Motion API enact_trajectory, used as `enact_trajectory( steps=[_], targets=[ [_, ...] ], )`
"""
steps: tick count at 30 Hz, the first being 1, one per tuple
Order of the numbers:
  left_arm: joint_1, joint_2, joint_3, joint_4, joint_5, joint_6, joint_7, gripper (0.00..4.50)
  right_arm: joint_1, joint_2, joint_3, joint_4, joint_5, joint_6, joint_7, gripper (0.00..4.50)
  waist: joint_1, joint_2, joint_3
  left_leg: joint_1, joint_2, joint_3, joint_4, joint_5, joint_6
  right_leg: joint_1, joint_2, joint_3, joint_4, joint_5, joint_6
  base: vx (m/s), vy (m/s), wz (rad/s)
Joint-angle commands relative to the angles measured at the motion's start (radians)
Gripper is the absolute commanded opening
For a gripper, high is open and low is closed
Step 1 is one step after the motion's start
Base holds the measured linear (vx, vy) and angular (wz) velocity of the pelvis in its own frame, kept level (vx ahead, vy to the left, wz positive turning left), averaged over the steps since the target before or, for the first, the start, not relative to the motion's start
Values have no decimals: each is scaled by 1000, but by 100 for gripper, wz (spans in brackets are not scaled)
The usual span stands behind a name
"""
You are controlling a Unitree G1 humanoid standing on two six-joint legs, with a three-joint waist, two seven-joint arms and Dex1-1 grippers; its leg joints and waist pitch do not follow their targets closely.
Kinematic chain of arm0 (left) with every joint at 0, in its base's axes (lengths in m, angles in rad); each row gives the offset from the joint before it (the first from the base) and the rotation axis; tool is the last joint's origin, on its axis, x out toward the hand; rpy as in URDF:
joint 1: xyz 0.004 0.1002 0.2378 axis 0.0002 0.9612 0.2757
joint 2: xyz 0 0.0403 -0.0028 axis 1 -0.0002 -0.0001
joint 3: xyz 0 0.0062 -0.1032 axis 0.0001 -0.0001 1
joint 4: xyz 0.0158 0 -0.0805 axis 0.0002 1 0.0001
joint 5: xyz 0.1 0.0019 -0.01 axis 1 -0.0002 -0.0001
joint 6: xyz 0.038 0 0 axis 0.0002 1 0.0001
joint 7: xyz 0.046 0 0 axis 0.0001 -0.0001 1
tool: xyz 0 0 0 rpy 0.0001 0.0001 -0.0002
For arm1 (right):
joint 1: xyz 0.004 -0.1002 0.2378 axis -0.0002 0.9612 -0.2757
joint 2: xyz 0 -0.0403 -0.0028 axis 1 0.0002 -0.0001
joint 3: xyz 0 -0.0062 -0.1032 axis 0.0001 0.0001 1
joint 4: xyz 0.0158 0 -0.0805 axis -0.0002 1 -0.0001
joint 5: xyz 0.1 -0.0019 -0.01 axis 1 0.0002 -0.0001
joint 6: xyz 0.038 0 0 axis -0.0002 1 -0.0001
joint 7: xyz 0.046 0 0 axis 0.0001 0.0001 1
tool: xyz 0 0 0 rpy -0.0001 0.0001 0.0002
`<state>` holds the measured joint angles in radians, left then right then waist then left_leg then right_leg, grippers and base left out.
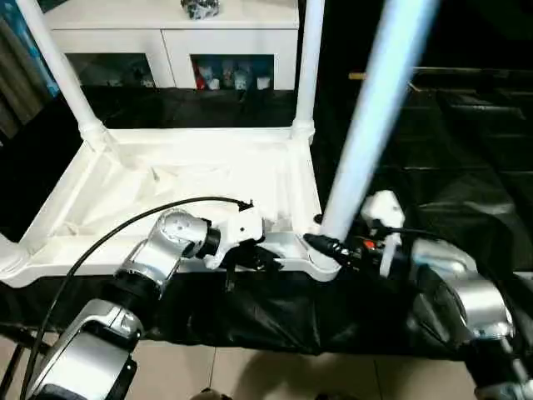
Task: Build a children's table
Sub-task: Insert table leg to table base
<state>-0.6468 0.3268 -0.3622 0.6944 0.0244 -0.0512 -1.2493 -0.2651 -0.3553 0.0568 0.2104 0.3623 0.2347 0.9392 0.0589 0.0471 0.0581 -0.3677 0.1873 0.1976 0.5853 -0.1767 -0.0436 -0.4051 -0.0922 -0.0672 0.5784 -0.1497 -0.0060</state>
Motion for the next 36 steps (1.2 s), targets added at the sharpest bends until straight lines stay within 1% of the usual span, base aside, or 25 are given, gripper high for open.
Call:
enact_trajectory(
  steps=[1,2,4,5,6,7,8,9,10,12,14,16,17,18,20,21,22,24,26,27,29,30,33,35,36],
  targets=[
    [0,-13,42,-3,-47,-6,7,0,33,-1,-8,41,-16,9,-21,195,4,-14,-73,10,39,-17,-65,-239,52,49,-54,36,-65,-305,-222,0,0,0],
    [-1,-15,43,-1,-44,-6,14,0,64,12,-15,52,-16,-11,-35,195,3,-14,-73,10,39,-18,-66,-246,49,49,-55,37,-67,-318,-216,0,0,0],
    [-2,-16,43,1,-41,-7,20,0,89,20,-16,52,-20,-24,-43,195,4,-15,-73,10,38,-19,-66,-249,48,48,-56,37,-69,-330,-208,0,0,0],
    [-2,-16,43,1,-41,-7,20,0,89,20,-16,52,-20,-24,-43,195,3,-16,-72,10,38,-19,-67,-249,50,48,-54,37,-70,-333,-205,0,0,0],
    [-3,-17,45,6,-37,-11,27,0,116,24,-10,33,-28,-31,-55,195,3,-15,-72,10,38,-19,-68,-248,51,48,-54,37,-70,-336,-203,0,0,0],
    [-3,-17,45,6,-37,-11,27,0,116,24,-10,33,-28,-31,-55,195,3,-15,-71,9,38,-19,-68,-249,51,47,-54,37,-71,-340,-199,0,0,0],
    [-4,-18,45,9,-36,-11,28,0,124,25,-8,24,-32,-31,-60,195,3,-11,-69,10,37,-20,-69,-256,51,46,-55,37,-73,-353,-195,0,0,0],
    [-6,-20,47,11,-34,-12,33,0,134,24,-4,7,-46,-37,-73,195,2,-14,-70,10,36,-19,-69,-264,50,47,-54,36,-75,-369,-189,0,0,0],
    [-8,-21,48,14,-32,-14,38,0,144,24,-1,-11,-61,-46,-98,195,3,-13,-68,10,37,-20,-70,-263,48,45,-55,38,-77,-382,-180,0,0,0],
    [-9,-22,48,16,-30,-15,41,0,150,24,0,-22,-72,-52,-114,195,3,-13,-71,11,37,-21,-71,-260,45,45,-53,38,-74,-365,-182,0,0,0],
    [-13,-26,47,21,-27,-15,44,0,159,18,14,-45,-98,-62,-133,195,2,-12,-69,10,37,-21,-72,-269,44,44,-53,38,-74,-366,-182,0,0,0],
    [-15,-26,43,23,-23,-17,46,0,160,5,34,-60,-128,-63,-136,195,1,-13,-67,10,36,-21,-72,-280,43,44,-53,37,-76,-388,-175,0,0,0],
    [-15,-26,43,23,-23,-17,46,0,160,5,34,-60,-128,-63,-136,195,0,-12,-66,11,36,-21,-73,-287,40,44,-53,38,-78,-403,-170,0,0,0],
    [-15,-26,42,24,-21,-19,45,0,156,-6,50,-65,-145,-61,-133,195,-1,-12,-65,11,36,-22,-74,-296,37,43,-53,37,-80,-417,-165,0,0,0],
    [-16,-24,39,25,-17,-21,43,0,143,-28,84,-71,-164,-48,-111,195,-3,-15,-64,12,36,-23,-75,-304,37,43,-53,38,-81,-424,-161,0,0,0],
    [-16,-23,39,26,-16,-22,42,0,139,-32,92,-72,-164,-41,-105,195,-4,-16,-64,12,37,-23,-75,-305,41,42,-53,39,-81,-425,-161,0,0,0],
    [-16,-22,38,27,-15,-23,40,0,133,-36,101,-72,-159,-31,-91,195,-3,-15,-64,12,37,-22,-74,-305,42,41,-54,39,-82,-424,-161,0,0,0],
    [-17,-20,36,29,-13,-25,31,0,119,-45,123,-63,-154,-19,-58,195,-4,-19,-62,11,37,-22,-74,-303,47,41,-53,39,-81,-418,-162,0,0,0],
    [-18,-20,36,30,-13,-26,27,0,113,-47,130,-54,-153,-18,-45,195,-5,-18,-63,10,37,-22,-74,-301,48,42,-53,39,-81,-416,-164,0,0,0],
    [-20,-20,36,31,-14,-26,25,0,110,-47,135,-51,-151,-16,-37,195,-6,-21,-60,10,36,-22,-75,-303,50,40,-53,39,-82,-416,-165,0,0,0],
    [-23,-20,35,33,-16,-30,16,0,102,-43,139,-39,-146,-15,-21,195,-5,-20,-61,11,37,-22,-74,-303,51,41,-54,39,-82,-425,-163,0,0,0],
    [-27,-19,32,35,-18,-37,0,0,94,-43,146,-26,-140,-15,3,195,-6,-22,-58,10,37,-22,-75,-302,53,39,-54,39,-82,-427,-163,0,0,0],
    [-34,-19,27,37,-23,-49,-29,0,84,-53,162,-8,-139,-22,35,195,-7,-21,-58,11,38,-23,-76,-309,52,39,-54,39,-82,-424,-166,0,0,0],
    [-38,-17,22,37,-23,-53,-45,0,79,-61,171,-4,-138,-25,52,195,-7,-24,-57,11,37,-22,-76,-311,52,40,-53,39,-82,-421,-169,0,0,0],
    [-42,-14,15,37,-20,-57,-62,0,74,-68,176,-4,-136,-25,74,195,-6,-21,-57,12,40,-23,-77,-312,51,39,-54,40,-82,-416,-172,0,0,0]
  ],
)
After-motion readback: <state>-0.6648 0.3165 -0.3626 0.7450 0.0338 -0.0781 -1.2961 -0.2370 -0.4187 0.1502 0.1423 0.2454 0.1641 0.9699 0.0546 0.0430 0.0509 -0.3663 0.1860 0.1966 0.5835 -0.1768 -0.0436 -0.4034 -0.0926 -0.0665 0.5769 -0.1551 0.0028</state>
